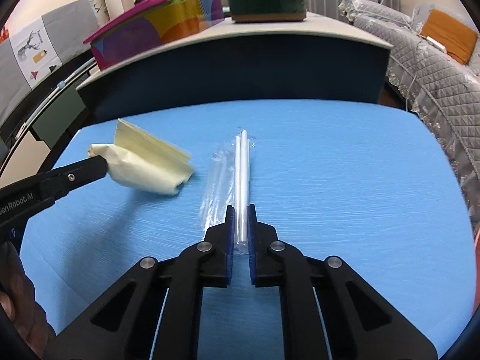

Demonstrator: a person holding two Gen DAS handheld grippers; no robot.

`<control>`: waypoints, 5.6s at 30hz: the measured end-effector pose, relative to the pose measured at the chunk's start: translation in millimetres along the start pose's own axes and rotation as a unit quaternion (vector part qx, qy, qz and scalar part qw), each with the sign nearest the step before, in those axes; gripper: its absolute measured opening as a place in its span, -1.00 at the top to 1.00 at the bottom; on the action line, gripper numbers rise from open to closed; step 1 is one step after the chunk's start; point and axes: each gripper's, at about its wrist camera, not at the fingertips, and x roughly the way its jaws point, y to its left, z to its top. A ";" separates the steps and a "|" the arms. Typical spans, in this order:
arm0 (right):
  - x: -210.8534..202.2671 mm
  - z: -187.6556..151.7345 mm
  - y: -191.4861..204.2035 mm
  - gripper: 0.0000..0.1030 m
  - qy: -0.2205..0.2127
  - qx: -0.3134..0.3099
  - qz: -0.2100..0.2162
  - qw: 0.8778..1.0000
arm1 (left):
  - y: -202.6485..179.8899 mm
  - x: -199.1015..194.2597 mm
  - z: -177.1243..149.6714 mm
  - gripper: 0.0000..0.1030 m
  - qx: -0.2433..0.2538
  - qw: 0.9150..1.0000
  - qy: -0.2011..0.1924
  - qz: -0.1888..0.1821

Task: Collect trash
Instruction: 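Grasp the paper napkins with the left gripper while the right grasps the wrapped straws, then carry the straws with the right gripper while the left carries the napkins to the basin, then open both grippers over the pink basin to drop the napkins and straws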

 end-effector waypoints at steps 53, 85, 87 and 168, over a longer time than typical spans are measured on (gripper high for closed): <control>-259.1 -48.4 -207.4 0.84 -0.130 0.069 -0.134 0.980 | -192.1 -83.0 -61.7 0.92 0.174 0.977 -0.108 -0.057; -287.4 -106.4 -320.4 0.84 -0.097 0.143 -0.223 0.959 | -352.6 -59.2 -109.1 1.00 0.265 0.944 -0.083 -0.179; -287.0 -108.3 -324.6 0.84 -0.094 0.146 -0.223 0.959 | -352.8 -56.5 -102.3 1.00 0.252 0.947 -0.083 -0.181; -253.0 -111.6 -363.2 -0.21 -0.057 0.175 -0.220 0.958 | -382.7 -36.1 -110.7 0.03 0.220 0.952 -0.045 -0.207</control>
